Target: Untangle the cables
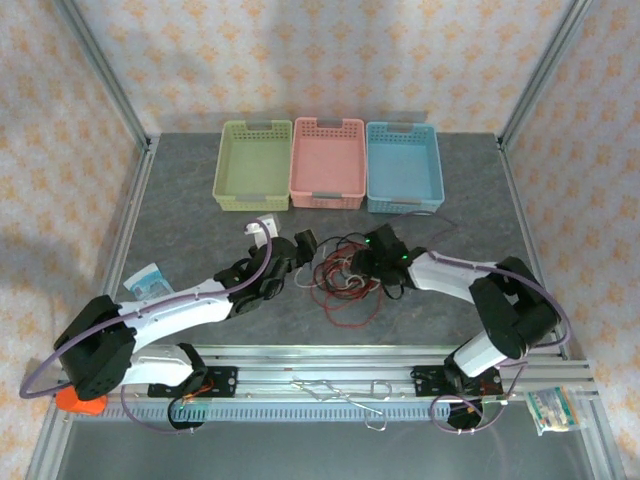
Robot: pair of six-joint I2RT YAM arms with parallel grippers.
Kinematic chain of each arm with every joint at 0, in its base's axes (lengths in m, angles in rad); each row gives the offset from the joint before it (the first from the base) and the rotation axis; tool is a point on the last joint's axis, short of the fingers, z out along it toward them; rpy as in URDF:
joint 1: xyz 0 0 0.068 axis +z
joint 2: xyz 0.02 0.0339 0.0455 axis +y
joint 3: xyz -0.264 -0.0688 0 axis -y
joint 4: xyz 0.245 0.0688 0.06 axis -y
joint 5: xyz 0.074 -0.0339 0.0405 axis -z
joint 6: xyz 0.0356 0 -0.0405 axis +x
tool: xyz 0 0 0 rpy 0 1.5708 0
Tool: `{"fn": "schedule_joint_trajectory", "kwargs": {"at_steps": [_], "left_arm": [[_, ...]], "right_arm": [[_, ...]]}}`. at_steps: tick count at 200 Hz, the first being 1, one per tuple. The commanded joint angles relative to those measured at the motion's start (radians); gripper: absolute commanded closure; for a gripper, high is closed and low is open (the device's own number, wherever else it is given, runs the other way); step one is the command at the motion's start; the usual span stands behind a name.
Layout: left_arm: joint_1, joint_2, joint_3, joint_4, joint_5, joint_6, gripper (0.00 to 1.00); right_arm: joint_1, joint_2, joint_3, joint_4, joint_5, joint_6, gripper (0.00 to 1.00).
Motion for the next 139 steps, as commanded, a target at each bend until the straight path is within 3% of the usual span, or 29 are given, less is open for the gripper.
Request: {"fn": "schedule_joint_trajectory", "kwargs": {"at_steps": [1,22,50,82,111,139], "left_arm": [[0.013,-0.04,-0.014,-0.066,-0.044,-0.018,0.05],[0.018,-0.054,-0.018,-0.098,-0.048,-0.016,0.05],[0.03,-0.08,-0.036,-0.117,-0.024,-0.006,0.06],[0.052,-0.112,-0.068,-0.074,0.074,0.027,0.04],[0.061,-0.118,-0.085,-0.074,0.141,-0.004,0.04],[0.118,-0.183,-0.187,0.03,0.261,-0.057,0.05]], "right_arm": [[0.082,0.036,0.07,0.029,0.036,0.088,0.4],[0.117,0.043,0.11,0.007,0.091,0.081,0.34],[0.123,-0.027,0.13,-0.04,0.202,0.034,0.17],[0.125,-0.16,0.112,-0.052,0.307,-0.072,0.12],[0.125,-0.238,0.097,-0.004,0.248,-0.195,0.11],[0.136,-0.207,0.124,0.055,0.149,-0.244,0.15]]}}
